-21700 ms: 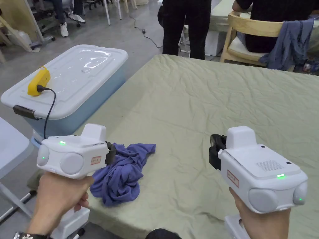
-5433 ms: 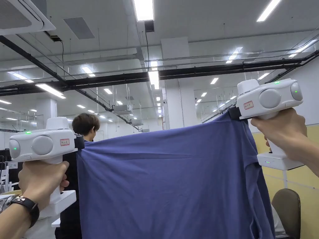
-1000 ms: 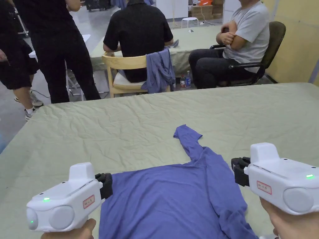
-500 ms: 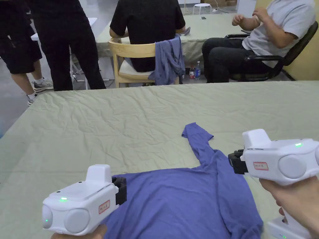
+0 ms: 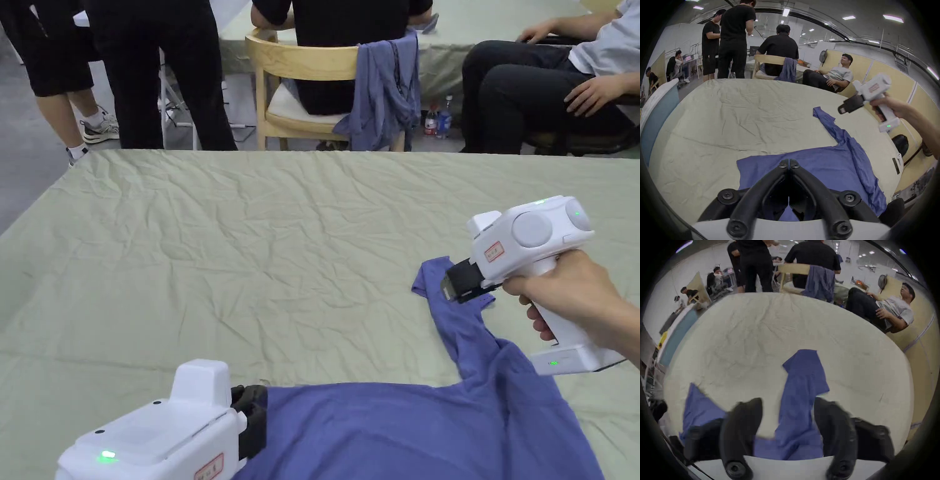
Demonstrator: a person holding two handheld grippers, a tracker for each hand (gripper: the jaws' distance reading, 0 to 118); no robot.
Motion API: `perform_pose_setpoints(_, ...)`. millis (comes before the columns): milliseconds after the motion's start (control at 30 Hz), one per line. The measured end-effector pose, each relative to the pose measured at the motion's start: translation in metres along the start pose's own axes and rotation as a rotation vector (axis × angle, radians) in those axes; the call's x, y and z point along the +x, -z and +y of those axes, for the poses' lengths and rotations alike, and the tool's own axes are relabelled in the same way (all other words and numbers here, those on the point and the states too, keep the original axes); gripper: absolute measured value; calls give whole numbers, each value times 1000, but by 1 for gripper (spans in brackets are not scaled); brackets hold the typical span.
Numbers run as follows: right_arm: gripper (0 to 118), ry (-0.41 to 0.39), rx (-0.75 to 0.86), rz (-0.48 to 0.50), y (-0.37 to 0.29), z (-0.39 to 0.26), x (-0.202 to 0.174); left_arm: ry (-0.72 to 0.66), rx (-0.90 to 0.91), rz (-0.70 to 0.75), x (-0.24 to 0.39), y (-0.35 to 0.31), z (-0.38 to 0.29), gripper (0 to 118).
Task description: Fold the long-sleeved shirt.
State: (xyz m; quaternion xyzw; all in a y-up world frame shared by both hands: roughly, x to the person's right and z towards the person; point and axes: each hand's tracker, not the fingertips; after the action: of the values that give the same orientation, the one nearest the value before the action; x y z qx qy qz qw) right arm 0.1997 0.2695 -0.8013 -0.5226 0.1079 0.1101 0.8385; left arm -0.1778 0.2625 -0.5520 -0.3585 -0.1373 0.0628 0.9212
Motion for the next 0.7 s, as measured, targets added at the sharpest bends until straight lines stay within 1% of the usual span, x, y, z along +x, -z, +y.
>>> perform_pose_setpoints(233,71,20,-71,-80,88,46,13,1,-44,10,-16,26,-5,0)
perform_pose_setpoints(300,67,27,-89,-60,106,49,14,-4,-48,9,-18,27,-7,0)
perform_pose_setpoints(333,63,57,-115,-46,115,49,15,-8,-49,9,-19,28,-8,0)
perform_pose_setpoints(367,55,92,-132,-38,123,44,15,-10,-55,4,-21,29,-9,0)
perform_pose_setpoints(400,52,102,-149,-48,132,38,13,-11,-61,4,-21,29,-9,0)
perform_pose_setpoints(433,51,122,-106,-48,131,31,10,-9,-65,9,-20,29,-10,0)
perform_pose_setpoints(500,49,120,-85,-61,128,27,9,-9,-73,9,-21,29,-12,0)
perform_pose_setpoints(533,44,122,-81,-59,126,26,9,-15,-74,8,-23,29,-13,0)
perform_pose_setpoints(567,19,132,-76,-41,123,25,9,-17,-75,5,-23,28,-13,0)
perform_pose_setpoints(600,11,140,-63,-20,119,27,10,-19,-75,7,-22,26,-14,0)
perform_pose_setpoints(667,11,154,-20,-65,104,23,2,-24,-74,10,-21,19,-14,0)
perform_pose_setpoints(700,11,144,-4,-60,96,19,-1,-26,-73,9,-20,15,-14,0)
